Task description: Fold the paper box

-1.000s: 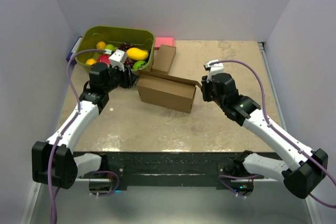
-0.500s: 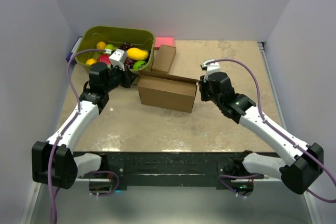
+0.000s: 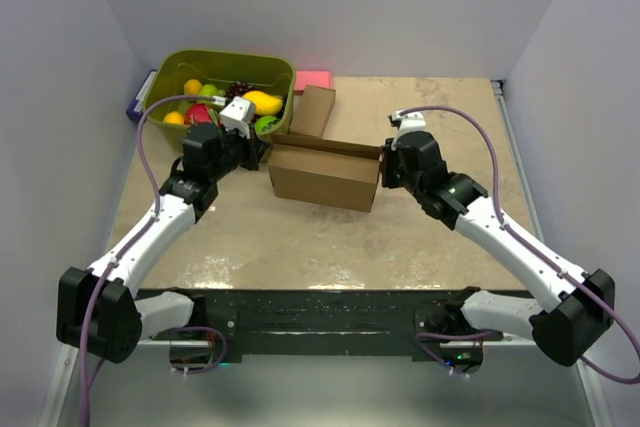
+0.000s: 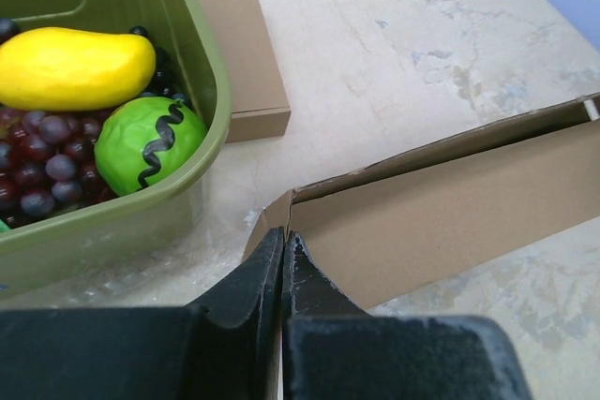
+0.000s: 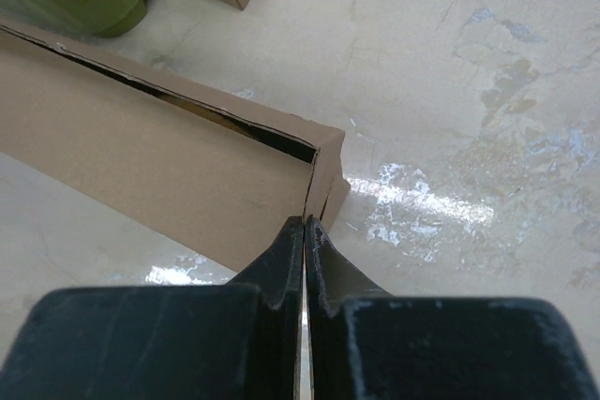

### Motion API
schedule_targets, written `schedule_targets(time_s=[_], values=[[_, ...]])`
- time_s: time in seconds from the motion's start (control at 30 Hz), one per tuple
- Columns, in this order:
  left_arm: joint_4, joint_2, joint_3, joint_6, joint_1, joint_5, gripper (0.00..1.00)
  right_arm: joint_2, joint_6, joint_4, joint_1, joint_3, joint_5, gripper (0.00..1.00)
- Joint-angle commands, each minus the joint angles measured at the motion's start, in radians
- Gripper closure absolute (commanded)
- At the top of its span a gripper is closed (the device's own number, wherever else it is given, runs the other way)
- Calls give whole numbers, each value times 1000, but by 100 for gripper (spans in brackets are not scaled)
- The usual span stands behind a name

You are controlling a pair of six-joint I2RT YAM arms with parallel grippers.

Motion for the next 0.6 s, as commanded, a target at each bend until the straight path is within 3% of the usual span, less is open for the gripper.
schedule_targets(time_s=[0.0, 0.1, 0.57], values=[[-45, -25, -6, 72, -78, -147, 100, 11, 99, 50, 2, 46, -40, 100], [-46, -39, -18, 85, -96, -213, 100, 11, 131, 68, 3, 36, -55, 100], [-55, -30, -24, 109, -110, -281, 100, 39, 154, 76, -46, 92, -86, 100]])
